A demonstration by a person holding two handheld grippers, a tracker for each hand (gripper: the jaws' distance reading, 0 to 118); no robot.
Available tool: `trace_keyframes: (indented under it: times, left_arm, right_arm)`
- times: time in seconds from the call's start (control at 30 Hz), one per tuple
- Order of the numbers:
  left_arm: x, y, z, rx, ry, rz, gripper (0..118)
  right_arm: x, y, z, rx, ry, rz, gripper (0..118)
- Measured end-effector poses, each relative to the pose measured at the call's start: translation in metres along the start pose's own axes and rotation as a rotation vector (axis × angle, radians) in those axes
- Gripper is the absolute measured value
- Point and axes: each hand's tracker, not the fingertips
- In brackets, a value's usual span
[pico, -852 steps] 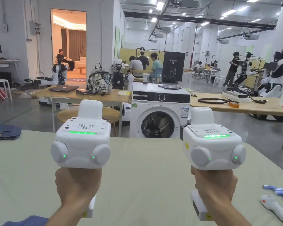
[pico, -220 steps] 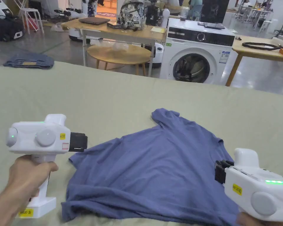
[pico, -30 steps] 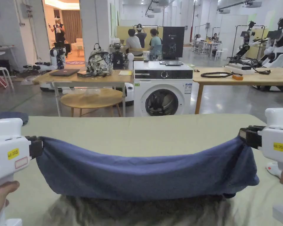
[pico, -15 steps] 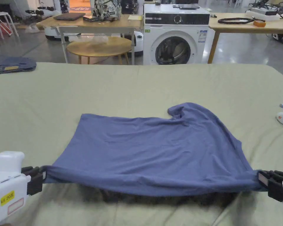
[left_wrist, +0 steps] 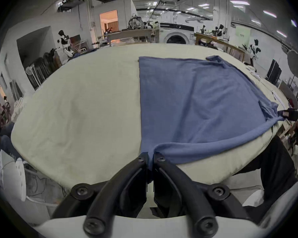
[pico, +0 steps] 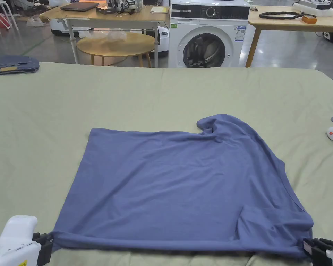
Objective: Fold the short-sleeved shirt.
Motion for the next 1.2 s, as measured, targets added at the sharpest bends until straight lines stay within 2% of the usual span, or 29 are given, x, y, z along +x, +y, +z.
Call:
trace_keyframes:
  times: [0.03,0.07,0.1,0.13,0.27,0.33,0.5,0.53,0.57,0.6,0.63,0.67,0.7,0.73,0.8,0.87,0.9,0.93,1.0,1.03,1.07,1.1,1.13,1.2]
  left_arm:
    - [0.000,-0.001,-0.002,-0.007,-0.010,0.018,81]
    - [0.000,-0.001,-0.002,-0.005,-0.007,0.013,89]
    - [0.001,-0.001,-0.002,-0.017,0.004,0.000,89]
    - [0.001,-0.002,-0.002,-0.029,0.035,-0.015,89]
    - [0.000,0.015,0.021,0.027,0.092,0.059,89]
    - [0.008,0.034,0.035,0.082,0.127,0.030,89]
    - [0.048,0.084,0.051,0.254,0.112,0.011,89]
    - [0.059,0.094,0.050,0.284,0.101,-0.014,88]
    - [0.071,0.103,0.051,0.303,0.112,-0.026,82]
    - [0.080,0.110,0.054,0.337,0.112,-0.004,68]
    - [0.088,0.115,0.056,0.359,0.087,0.000,43]
    - [0.099,0.121,0.057,0.386,0.081,-0.011,0]
    - [0.106,0.123,0.058,0.394,0.092,-0.010,0]
    - [0.112,0.124,0.060,0.407,0.089,-0.023,0]
    - [0.121,0.125,0.060,0.454,0.058,-0.037,0]
    - [0.131,0.123,0.058,0.449,0.087,-0.066,0]
    - [0.134,0.122,0.056,0.439,0.080,-0.065,0]
    - [0.135,0.122,0.055,0.433,0.034,-0.061,0]
    - [0.139,0.120,0.054,0.433,0.045,-0.052,0]
    - [0.140,0.120,0.053,0.436,0.050,-0.073,0]
    - [0.140,0.122,0.053,0.437,0.060,-0.075,0]
    - [0.139,0.122,0.053,0.434,0.058,-0.073,0]
    - [0.138,0.123,0.053,0.433,0.042,-0.070,0]
    - [0.136,0.125,0.051,0.431,0.033,-0.053,0]
  right_arm:
    - [0.000,0.000,-0.001,0.020,0.008,-0.008,37]
    - [0.001,0.000,-0.001,0.019,0.013,-0.011,83]
    - [0.000,-0.001,0.000,0.012,0.010,-0.013,109]
    - [0.000,0.000,0.000,0.001,-0.004,-0.009,118]
    - [0.000,0.009,0.008,0.011,-0.033,-0.019,118]
    - [-0.005,0.023,0.021,0.116,-0.043,-0.042,118]
    - [-0.041,0.065,0.037,0.257,-0.053,-0.037,118]
    - [-0.050,0.075,0.038,0.289,-0.053,-0.040,117]
    - [-0.059,0.084,0.040,0.317,-0.051,-0.035,114]
    - [-0.066,0.092,0.039,0.337,-0.052,-0.039,106]
    - [-0.072,0.098,0.039,0.358,-0.061,-0.049,92]
    - [-0.080,0.102,0.041,0.401,-0.055,-0.043,58]
    - [-0.086,0.106,0.042,0.405,-0.042,-0.034,19]
    - [-0.092,0.108,0.042,0.405,-0.057,-0.030,0]
    - [-0.102,0.110,0.044,0.437,-0.064,-0.020,0]
    - [-0.107,0.112,0.040,0.422,-0.072,-0.009,0]
    - [-0.112,0.113,0.041,0.426,-0.081,0.016,0]
    - [-0.113,0.113,0.043,0.428,-0.080,0.029,0]
    - [-0.111,0.115,0.047,0.418,-0.053,0.024,0]
    - [-0.109,0.116,0.048,0.419,-0.059,0.029,13]
    - [-0.105,0.119,0.051,0.414,-0.060,0.032,62]
    - [-0.101,0.120,0.054,0.413,-0.059,0.029,101]
    - [-0.095,0.122,0.058,0.412,-0.067,0.021,118]
    - [-0.081,0.120,0.061,0.402,-0.085,0.021,118]
